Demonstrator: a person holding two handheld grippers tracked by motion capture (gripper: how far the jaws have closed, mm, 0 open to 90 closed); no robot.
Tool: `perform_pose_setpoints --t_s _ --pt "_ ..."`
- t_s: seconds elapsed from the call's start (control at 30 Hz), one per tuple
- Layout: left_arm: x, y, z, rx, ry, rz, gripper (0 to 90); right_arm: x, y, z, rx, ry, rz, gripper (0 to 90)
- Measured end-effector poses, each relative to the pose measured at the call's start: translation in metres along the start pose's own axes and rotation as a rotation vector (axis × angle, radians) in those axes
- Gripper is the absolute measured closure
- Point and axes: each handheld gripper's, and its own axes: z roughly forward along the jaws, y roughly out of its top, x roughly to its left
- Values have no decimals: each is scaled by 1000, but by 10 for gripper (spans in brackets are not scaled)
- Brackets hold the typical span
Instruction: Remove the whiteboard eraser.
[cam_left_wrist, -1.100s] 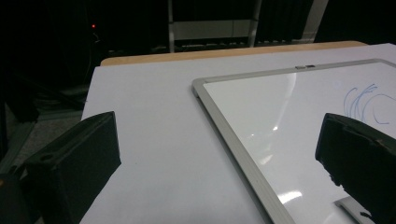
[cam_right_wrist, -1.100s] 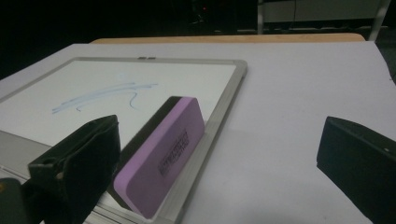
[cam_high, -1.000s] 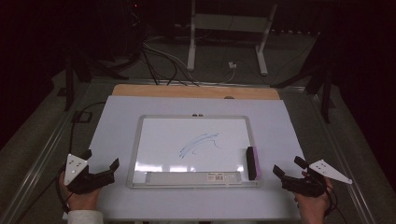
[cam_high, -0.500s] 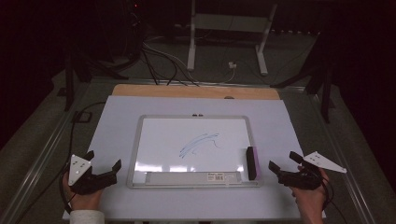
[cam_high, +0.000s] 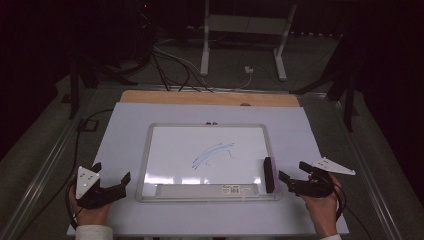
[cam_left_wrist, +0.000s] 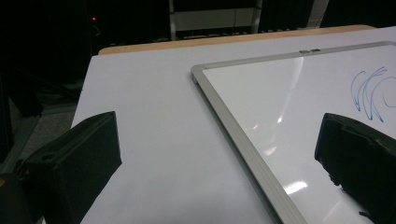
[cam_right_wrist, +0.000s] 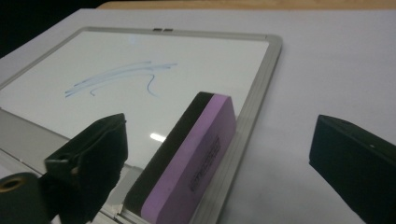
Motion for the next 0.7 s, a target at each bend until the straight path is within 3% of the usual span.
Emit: perform_pose_setpoints --t_s 0.3,0.57,0.7 --pt "0 -1 0 0 -1 -2 11 4 -4 13 64 30 12 164" --pt "0 -1 1 7 -1 1 11 6 -8 23 142 9 24 413" --pt "0 -1 1 7 0 4 11 4 -8 26 164 50 66 502"
